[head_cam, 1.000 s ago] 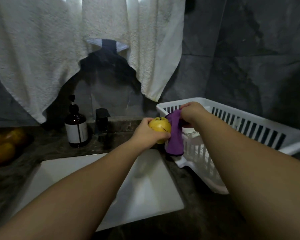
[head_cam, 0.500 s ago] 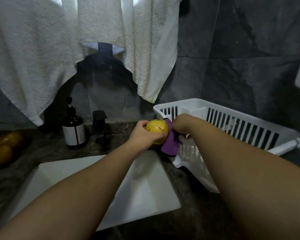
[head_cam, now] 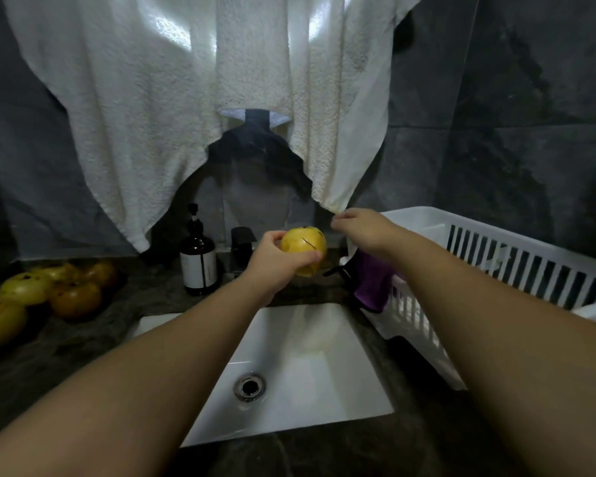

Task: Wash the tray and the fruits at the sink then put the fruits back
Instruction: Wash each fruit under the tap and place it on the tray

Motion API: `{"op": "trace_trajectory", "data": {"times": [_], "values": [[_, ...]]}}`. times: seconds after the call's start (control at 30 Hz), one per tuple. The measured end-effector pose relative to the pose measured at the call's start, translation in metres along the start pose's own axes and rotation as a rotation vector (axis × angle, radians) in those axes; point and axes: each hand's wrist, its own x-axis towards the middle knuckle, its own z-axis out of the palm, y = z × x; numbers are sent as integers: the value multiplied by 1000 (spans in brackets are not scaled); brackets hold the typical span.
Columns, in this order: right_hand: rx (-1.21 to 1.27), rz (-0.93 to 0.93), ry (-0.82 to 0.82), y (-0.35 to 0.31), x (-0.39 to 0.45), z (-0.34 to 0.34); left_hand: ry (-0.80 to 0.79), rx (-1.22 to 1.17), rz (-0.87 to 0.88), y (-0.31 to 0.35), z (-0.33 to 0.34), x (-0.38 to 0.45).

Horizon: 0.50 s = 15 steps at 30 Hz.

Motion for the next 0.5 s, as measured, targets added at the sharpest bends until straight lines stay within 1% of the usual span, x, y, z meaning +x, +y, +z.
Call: {"op": "trace_trajectory", "data": {"times": [0.03, 0.07, 0.1, 0.17, 0.3, 0.4, 0.5], "values": [[173, 26, -86, -12, -5, 10, 16, 7, 15, 2, -9, -4], [258, 66, -180, -18, -8, 18, 9, 11, 22, 2, -14, -6], [290, 94, -256, -25, -11, 30, -6, 12, 22, 3, -22, -10], [351, 99, -334, -38, -15, 54, -22, 18, 38, 4, -42, -21], [429, 16, -355, -67, -18, 100, 20, 80, 31, 5, -95, -49], [382, -58, -371, -98, -27, 135, 28, 94, -43, 11, -152, -76], [417, -118, -400, -138, -37, 172, 91, 126, -122, 18, -215, -105]]}}
